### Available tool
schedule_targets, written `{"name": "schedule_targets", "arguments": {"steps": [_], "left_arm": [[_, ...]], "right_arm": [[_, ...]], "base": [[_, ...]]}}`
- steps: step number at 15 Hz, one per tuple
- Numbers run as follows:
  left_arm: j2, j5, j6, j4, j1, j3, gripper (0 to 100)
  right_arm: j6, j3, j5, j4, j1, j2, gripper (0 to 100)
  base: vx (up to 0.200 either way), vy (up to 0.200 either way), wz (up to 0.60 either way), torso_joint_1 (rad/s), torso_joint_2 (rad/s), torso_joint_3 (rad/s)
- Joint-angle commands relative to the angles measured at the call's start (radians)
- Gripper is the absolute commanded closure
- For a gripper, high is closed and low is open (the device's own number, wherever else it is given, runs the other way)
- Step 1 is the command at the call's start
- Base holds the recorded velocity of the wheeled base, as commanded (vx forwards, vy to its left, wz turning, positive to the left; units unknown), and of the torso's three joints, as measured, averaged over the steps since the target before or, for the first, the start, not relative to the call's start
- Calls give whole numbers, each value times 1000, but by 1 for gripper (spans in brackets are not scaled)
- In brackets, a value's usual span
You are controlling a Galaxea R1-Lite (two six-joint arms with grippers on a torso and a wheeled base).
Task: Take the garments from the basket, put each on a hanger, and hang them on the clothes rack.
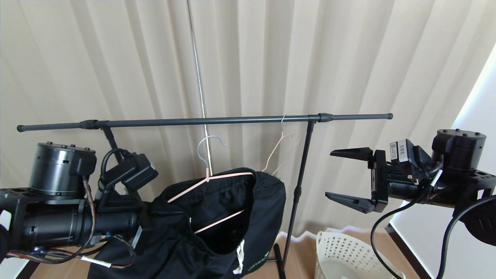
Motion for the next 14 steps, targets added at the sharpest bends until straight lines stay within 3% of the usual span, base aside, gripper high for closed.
{"name": "schedule_targets", "arguments": {"steps": [1, 9, 14], "left_arm": [[107, 56, 2, -39, -26, 13, 100], [345, 181, 57, -273, -34, 105, 100], [439, 251, 59, -330, -32, 109, 100]], "right_arm": [[-1, -1, -1, -1, 2, -14, 0], [-1, -5, -28, -3, 0, -4, 0], [-1, -5, -28, -1, 2, 2, 0]], "base": [[0, 0, 0, 0, 0, 0], [0, 0, 0, 0, 0, 0], [0, 0, 0, 0, 0, 0]]}}
